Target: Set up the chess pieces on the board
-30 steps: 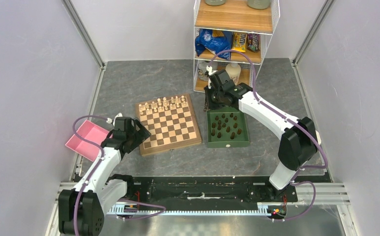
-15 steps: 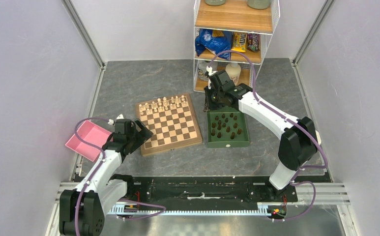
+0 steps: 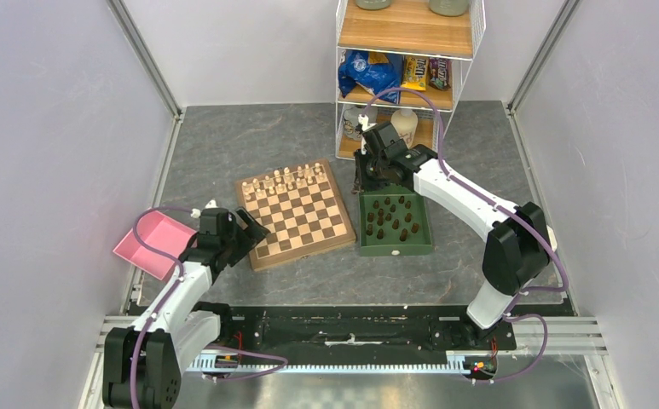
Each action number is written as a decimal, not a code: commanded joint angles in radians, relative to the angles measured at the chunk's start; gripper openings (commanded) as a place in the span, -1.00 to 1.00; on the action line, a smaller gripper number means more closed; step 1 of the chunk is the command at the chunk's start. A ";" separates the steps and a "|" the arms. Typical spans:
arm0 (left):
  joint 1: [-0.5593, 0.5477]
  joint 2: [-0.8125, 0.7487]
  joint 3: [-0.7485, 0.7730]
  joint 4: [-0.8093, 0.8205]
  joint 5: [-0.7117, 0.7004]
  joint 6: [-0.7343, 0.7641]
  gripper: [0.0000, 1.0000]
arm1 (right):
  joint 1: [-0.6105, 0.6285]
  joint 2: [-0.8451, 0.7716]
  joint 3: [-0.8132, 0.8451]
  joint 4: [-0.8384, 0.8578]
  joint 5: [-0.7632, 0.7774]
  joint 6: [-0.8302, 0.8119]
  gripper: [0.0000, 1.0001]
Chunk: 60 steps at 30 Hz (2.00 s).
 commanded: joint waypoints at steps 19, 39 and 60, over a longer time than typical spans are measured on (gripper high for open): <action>-0.010 -0.164 0.378 -0.457 -0.364 0.086 0.95 | 0.211 0.197 0.225 -0.032 0.091 -0.006 -0.69; 0.255 -0.118 0.504 -0.543 -0.405 0.308 0.96 | 0.483 0.623 0.760 -0.173 0.174 -0.023 -0.69; 0.263 -0.139 0.495 -0.551 -0.399 0.266 0.97 | 0.521 0.759 0.909 -0.244 0.135 -0.036 -0.66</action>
